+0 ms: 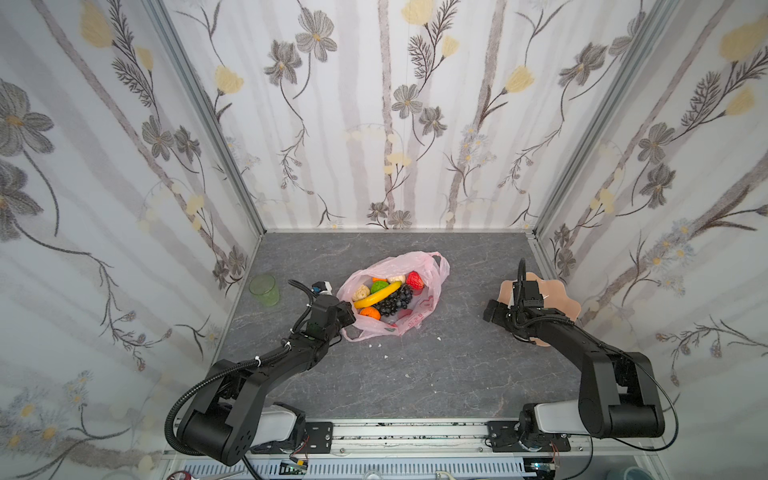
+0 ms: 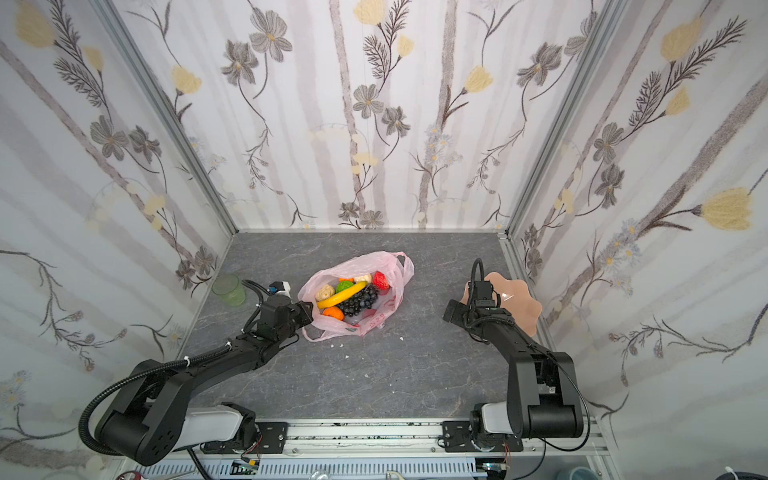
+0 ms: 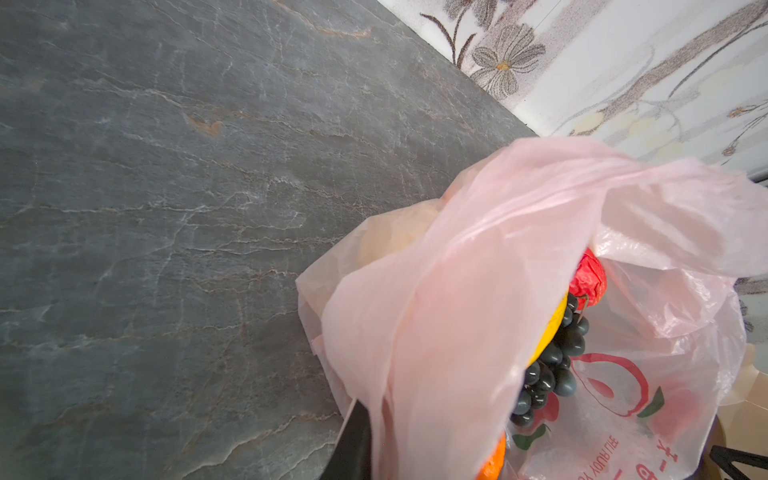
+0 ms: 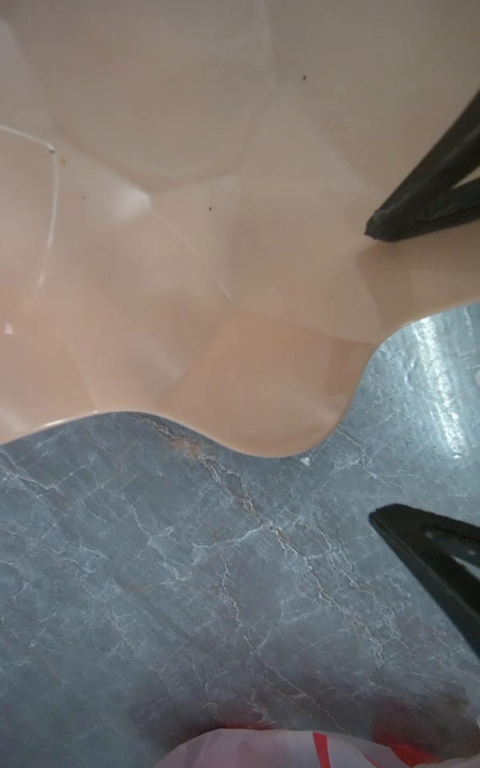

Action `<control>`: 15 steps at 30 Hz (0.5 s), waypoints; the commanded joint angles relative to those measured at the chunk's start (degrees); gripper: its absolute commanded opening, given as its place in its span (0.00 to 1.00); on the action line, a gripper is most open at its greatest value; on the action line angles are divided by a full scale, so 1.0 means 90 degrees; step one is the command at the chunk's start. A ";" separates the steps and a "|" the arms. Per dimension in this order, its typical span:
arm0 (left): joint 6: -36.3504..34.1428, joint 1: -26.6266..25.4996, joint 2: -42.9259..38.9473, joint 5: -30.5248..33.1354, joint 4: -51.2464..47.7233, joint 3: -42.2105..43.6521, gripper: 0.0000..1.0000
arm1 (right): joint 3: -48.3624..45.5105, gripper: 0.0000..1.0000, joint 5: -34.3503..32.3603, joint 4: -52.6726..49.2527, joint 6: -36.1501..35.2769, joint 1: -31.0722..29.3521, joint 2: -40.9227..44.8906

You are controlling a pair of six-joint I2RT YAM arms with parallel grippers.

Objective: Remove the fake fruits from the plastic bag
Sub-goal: 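Grasp the rim of the peach wavy bowl with the right gripper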

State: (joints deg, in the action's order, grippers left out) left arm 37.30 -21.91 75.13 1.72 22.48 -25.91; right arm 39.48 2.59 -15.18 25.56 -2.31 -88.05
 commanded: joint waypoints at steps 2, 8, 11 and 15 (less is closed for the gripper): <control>-0.0023 0.0003 -0.0034 0.0057 0.0187 -0.0014 0.18 | -0.0169 1.00 -0.0006 0.0083 0.0205 -0.0213 0.0151; -0.0033 0.0015 -0.0032 0.0064 0.0179 -0.0012 0.18 | -0.0440 1.00 0.0071 0.0081 0.0426 -0.0647 0.0391; -0.0029 0.0009 -0.0021 0.0073 0.0184 -0.0017 0.18 | -0.0494 1.00 0.0083 0.0021 0.0579 -0.0949 0.0528; -0.0040 0.0003 -0.0033 0.0095 0.0178 -0.0012 0.18 | -0.0545 1.00 0.0049 -0.0094 0.0856 -0.1460 0.0782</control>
State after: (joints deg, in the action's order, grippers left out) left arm 37.26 -21.91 75.05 1.83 22.48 -25.91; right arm 34.76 2.61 -16.05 30.41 -13.34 -82.13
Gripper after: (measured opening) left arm 0.184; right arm 0.995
